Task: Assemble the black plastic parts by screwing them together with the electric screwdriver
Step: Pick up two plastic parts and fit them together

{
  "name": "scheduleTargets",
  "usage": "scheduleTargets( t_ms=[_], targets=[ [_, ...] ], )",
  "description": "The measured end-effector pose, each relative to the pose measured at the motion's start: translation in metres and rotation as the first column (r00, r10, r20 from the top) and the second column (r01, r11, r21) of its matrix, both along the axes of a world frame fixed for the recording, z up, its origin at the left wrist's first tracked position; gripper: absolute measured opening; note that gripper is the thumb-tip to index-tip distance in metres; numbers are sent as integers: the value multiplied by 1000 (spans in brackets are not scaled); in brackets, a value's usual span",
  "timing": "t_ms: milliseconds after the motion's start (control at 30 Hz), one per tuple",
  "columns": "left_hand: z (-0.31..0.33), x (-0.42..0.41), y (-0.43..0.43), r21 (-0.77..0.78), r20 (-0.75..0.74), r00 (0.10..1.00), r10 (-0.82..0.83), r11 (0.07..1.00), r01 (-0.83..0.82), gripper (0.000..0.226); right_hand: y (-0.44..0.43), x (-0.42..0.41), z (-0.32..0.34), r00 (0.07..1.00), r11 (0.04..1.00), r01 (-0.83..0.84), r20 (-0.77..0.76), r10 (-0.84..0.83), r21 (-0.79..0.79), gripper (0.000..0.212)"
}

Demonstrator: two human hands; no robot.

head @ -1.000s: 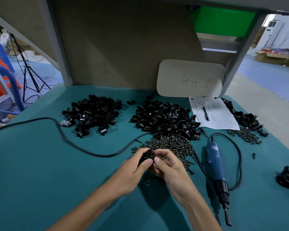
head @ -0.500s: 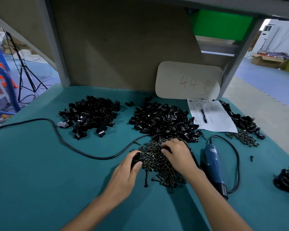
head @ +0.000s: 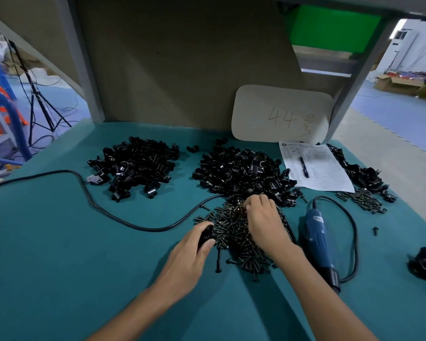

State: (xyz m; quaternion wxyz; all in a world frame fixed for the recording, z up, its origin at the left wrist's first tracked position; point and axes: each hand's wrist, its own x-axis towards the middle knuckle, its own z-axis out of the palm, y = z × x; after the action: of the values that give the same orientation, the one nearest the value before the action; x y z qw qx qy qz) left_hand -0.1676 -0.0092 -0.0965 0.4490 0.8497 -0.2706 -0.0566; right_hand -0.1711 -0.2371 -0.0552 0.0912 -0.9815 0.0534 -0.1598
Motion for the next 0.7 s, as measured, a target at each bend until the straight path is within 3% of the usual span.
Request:
scheduleTargets(
  t_ms=[200,300,467,533,567,633,700],
  targets=[
    [2,0,-1,17,13,1000,-3,1000,3,46,1,1,2,975,995,-24,-220,2,-94,19],
    [1,0,1,17,10,1000,0,1000,0,46,2,8,3,973,985,-40,-231,0,-170,18],
    [2,-1,0,2,1,1000,-3,1000,3,44,-6,8,6,961,978,-98,-272,45,-182,25],
    [2,-1,0,4,-3,1000,-3,1000,3,44,-6,2,7,971,979,-95,-233,51,-181,19],
    [2,-1,-1,3,-4,1000,-4,1000,4,43,-4,-2,10,980,989,-81,-190,56,-126,14],
    [2,0,-1,3,-1,1000,-7,1000,7,42,3,-13,16,990,985,-34,-127,56,170,10],
    [2,1,-1,1,1,1000,-8,1000,8,42,14,-27,18,990,850,-15,-113,87,527,9]
  ],
)
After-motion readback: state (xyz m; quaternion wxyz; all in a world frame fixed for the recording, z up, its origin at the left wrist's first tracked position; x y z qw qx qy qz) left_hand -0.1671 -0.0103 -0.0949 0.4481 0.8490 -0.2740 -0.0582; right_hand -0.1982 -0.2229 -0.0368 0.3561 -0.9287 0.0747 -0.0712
